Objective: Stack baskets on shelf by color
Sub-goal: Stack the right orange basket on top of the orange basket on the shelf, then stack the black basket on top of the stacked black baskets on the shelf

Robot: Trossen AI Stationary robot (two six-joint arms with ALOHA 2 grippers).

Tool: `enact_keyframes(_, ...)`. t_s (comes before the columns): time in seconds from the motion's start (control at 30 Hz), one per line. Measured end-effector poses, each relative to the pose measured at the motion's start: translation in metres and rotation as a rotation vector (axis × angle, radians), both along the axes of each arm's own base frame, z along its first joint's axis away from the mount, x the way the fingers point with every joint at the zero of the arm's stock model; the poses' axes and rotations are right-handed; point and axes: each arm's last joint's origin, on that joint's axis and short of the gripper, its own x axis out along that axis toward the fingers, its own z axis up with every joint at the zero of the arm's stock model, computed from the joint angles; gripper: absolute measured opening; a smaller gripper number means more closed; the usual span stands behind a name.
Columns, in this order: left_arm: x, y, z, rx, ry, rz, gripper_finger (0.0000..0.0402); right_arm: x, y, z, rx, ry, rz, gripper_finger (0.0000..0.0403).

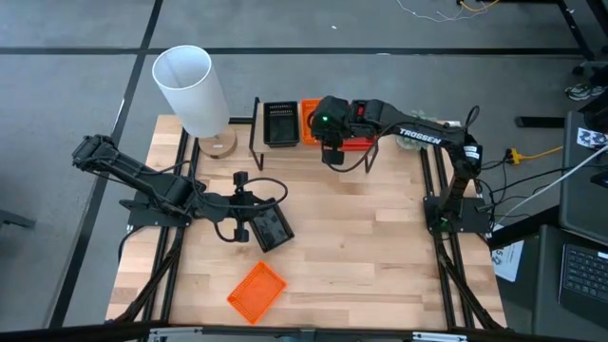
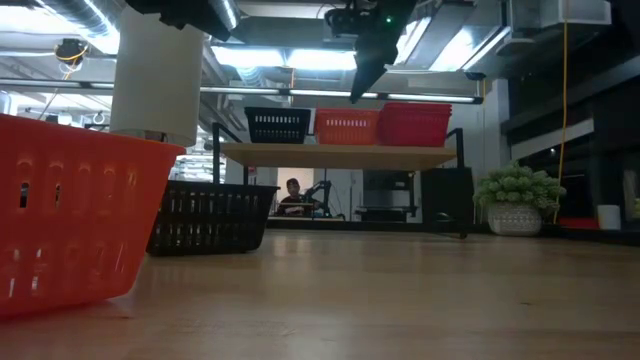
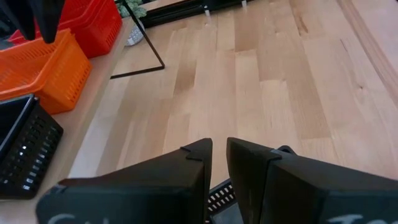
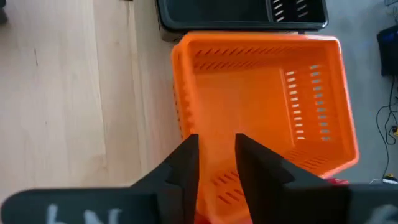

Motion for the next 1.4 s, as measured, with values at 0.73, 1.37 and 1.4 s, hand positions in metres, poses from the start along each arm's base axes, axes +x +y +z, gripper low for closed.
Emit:
enact_keyframes(0.73,0.000,0.000,0.000,-0.030,-0.006,0.013,0.0041,0.023,0.137,-0.033,0.598,-0.088,0.169,0.0117)
enact_keyframes(1.37,0.002,-0.003,-0.004,-0.163,0.005,-0.011,0.0041,0.038,0.231,-0.134,0.422,-0.377,0.451,0.0117)
enact_keyframes(1.4,0.002,-0.003,-0.004,-0.142,0.002,-0.004,0.0041,0.045,0.233,-0.138,0.411,-0.371,0.461,0.0117)
